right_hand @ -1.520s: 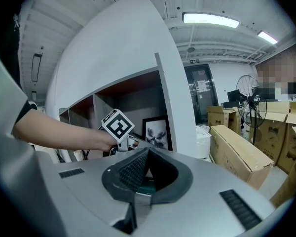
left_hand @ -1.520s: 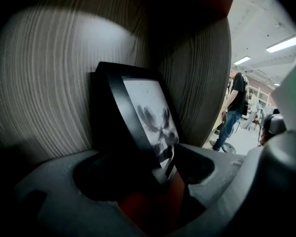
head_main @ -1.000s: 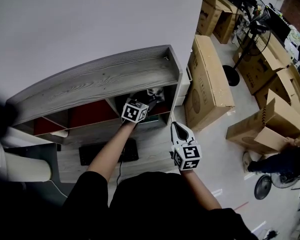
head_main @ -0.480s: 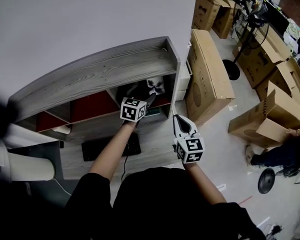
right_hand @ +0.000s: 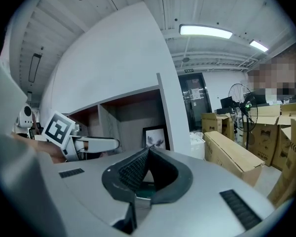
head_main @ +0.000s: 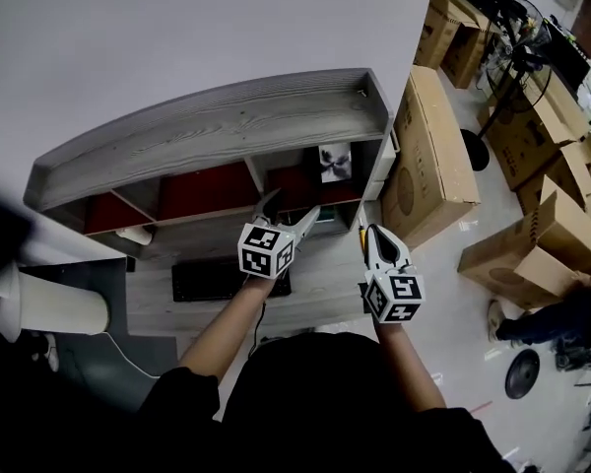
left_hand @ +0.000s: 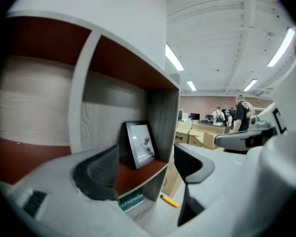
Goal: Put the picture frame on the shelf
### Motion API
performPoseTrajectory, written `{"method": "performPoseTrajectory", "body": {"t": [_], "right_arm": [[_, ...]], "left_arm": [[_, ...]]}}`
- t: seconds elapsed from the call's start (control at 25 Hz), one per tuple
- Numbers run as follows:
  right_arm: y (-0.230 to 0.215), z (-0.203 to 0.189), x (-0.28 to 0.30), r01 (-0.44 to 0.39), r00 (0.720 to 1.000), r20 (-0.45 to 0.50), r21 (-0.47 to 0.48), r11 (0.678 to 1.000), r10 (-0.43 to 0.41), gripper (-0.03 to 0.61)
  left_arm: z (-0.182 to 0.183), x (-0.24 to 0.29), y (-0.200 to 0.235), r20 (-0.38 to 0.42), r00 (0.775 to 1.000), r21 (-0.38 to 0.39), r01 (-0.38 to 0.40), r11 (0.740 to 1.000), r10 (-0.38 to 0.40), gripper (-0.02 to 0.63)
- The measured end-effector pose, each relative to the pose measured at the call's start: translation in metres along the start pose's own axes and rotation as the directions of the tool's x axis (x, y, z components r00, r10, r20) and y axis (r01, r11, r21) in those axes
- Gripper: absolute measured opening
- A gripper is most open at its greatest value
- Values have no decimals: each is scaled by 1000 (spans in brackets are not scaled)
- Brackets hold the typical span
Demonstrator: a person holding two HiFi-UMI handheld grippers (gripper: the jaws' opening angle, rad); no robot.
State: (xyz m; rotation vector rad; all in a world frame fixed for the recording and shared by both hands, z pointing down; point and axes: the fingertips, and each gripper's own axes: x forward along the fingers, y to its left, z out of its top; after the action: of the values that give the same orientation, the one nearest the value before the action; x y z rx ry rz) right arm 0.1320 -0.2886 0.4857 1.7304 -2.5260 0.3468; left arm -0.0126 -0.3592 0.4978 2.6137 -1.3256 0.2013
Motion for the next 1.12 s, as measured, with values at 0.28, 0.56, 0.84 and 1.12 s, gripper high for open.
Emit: {"method": "performPoseTrajectory", "body": {"t": [0.28,0.56,0.84,1.12], "right_arm": [[40,7,-12,-28,999,19,-27,999,28,12],[89,-1,-33,-54,999,-5,-63,997,53,12],[134,-10,-63,-81,996,-28,-97,992,79,12],[167,-16,-104,-73,996,-55,-134,988,67,12]], "left_arm": [[-7,-88,-9,75,994,-29,-77,997,79,342],[-14,-165,-4,128,980,-56,-148,987,154,311],[-32,-224,-9,126,974,-116,-172,978,186,209],[-43,-283,-28,149,981,-123,-105,987,123,52]]}}
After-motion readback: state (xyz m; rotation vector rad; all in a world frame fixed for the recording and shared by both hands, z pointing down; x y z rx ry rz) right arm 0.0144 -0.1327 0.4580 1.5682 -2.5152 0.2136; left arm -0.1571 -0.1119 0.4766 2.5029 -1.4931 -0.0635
